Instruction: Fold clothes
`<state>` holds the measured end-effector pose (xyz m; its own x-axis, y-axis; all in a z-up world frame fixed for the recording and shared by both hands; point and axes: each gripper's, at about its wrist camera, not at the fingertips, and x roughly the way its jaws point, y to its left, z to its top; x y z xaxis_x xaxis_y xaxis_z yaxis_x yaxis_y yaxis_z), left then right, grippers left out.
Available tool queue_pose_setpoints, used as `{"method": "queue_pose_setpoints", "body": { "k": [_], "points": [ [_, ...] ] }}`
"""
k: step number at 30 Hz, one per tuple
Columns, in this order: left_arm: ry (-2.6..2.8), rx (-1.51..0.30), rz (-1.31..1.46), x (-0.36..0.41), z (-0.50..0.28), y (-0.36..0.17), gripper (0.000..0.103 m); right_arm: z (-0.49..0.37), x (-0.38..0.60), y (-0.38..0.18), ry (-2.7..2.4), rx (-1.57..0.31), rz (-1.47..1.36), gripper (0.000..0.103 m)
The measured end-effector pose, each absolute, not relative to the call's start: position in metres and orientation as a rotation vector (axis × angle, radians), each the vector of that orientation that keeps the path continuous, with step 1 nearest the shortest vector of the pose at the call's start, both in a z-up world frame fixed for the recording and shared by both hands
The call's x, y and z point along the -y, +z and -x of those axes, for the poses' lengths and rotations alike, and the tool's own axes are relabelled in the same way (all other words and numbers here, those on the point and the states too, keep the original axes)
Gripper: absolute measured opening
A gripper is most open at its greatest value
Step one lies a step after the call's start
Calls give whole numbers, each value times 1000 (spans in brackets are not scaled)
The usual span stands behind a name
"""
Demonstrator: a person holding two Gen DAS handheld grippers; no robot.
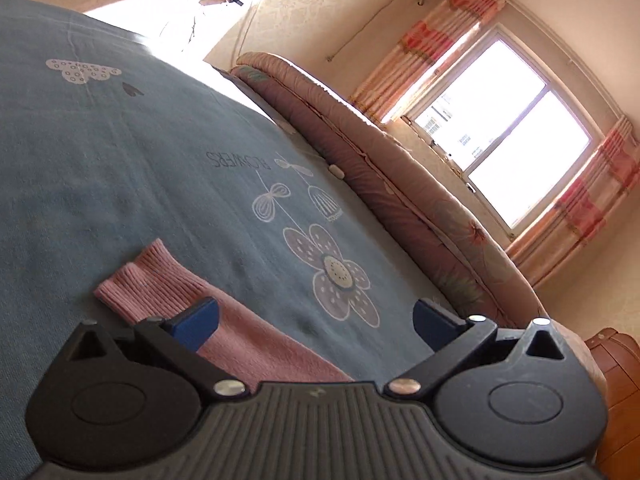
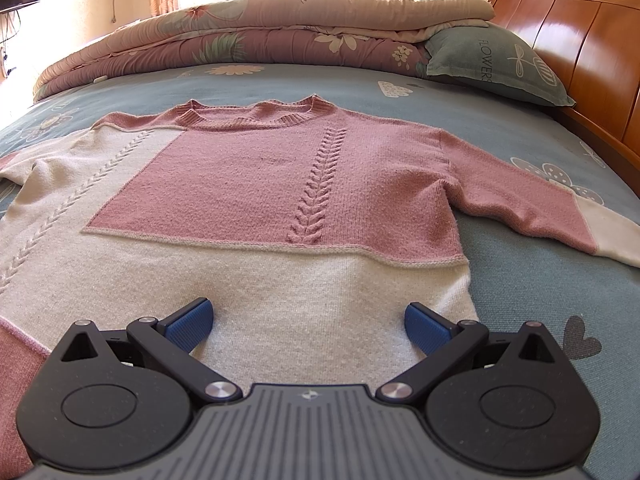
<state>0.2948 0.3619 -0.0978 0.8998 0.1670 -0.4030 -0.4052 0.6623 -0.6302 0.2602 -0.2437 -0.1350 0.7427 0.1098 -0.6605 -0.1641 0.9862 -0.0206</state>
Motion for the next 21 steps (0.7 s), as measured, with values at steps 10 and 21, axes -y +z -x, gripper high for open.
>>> {"method": "queue_pose_setpoints", "body": {
  "k": [10,21],
  "points": [
    [174,-766,10,-190,-382,-116,102,-261,243,-134,150,-721,83,103],
    [162,-754,142,-224,-369,-101,102,-263,244,-132,153,-738,83,103]
  ]
}}
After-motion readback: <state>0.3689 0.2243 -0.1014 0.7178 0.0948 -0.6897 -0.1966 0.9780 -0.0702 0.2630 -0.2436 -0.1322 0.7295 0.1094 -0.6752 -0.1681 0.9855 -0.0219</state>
